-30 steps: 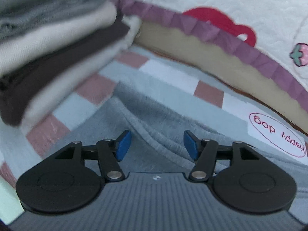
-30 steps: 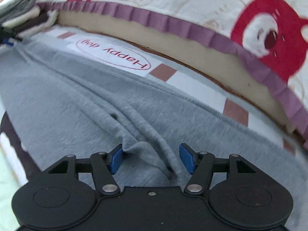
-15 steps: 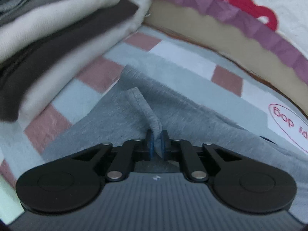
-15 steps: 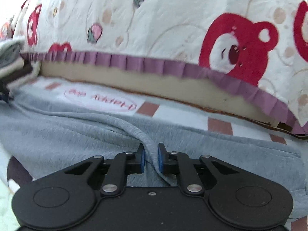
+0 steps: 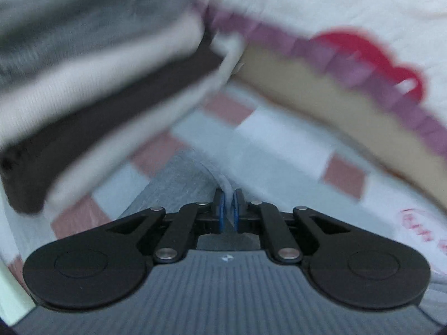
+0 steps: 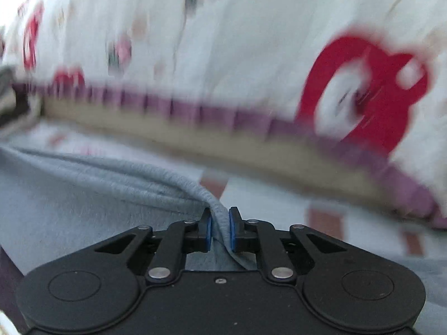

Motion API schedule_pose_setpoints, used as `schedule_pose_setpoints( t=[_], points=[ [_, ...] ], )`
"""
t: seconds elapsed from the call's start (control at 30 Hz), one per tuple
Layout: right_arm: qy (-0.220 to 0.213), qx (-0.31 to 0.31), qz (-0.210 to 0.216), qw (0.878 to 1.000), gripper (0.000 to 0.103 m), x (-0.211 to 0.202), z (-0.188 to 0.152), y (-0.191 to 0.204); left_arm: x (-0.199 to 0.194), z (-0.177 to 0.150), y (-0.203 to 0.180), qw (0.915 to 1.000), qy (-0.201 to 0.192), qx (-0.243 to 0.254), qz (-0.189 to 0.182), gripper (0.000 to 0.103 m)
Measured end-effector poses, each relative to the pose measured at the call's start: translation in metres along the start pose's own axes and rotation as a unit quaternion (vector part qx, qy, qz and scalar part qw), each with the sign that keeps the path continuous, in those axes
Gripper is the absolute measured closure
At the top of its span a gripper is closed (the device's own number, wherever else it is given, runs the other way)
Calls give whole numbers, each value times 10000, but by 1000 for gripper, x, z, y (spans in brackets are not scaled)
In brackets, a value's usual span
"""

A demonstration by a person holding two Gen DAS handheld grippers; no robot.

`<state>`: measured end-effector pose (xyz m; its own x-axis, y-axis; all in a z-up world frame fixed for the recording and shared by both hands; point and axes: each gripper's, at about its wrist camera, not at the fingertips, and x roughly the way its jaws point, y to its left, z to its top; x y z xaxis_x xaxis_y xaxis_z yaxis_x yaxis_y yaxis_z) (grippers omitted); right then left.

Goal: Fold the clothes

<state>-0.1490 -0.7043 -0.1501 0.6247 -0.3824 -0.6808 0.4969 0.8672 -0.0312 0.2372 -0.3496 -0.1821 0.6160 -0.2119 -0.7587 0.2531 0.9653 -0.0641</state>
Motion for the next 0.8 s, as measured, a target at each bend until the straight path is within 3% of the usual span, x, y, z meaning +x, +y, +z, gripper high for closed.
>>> schedule_pose_setpoints(
  t=[0.07, 0.13, 0.17, 0.2, 0.47, 0.57, 0.67, 0.77, 0.8],
  points=[
    [507, 304, 196, 9981, 90, 23, 1, -12, 3, -7, 0, 9994, -195, 253, 126, 91],
    [581, 577, 350, 9960, 88, 29, 0, -22, -1, -13, 6, 9986, -347, 372, 143, 79],
    [506, 643, 414, 9958, 88, 25, -2, -23, -4, -16, 10, 9983, -401, 407, 141, 70],
    [388, 666, 474, 9959, 87, 18, -4, -22, -8, -18, 14, 9980, -437, 433, 110, 68],
    [-445, 805, 917, 9915, 89, -50, -27, -12, -53, -30, 38, 9916, -923, 753, -497, 58],
    [-71, 841, 949, 9919, 89, -47, -19, -20, -53, -32, 32, 9890, -857, 975, -710, 58],
    [384, 884, 966, 9906, 90, -36, -8, -30, -46, -37, 23, 9894, -789, 1017, -676, 56],
    [839, 924, 980, 9873, 89, -25, 3, -40, -28, -36, 12, 9916, -675, 1036, -368, 56],
    [990, 938, 985, 9858, 84, -22, 7, -43, -22, -35, 8, 9919, -643, 1082, -195, 56]
  ],
)
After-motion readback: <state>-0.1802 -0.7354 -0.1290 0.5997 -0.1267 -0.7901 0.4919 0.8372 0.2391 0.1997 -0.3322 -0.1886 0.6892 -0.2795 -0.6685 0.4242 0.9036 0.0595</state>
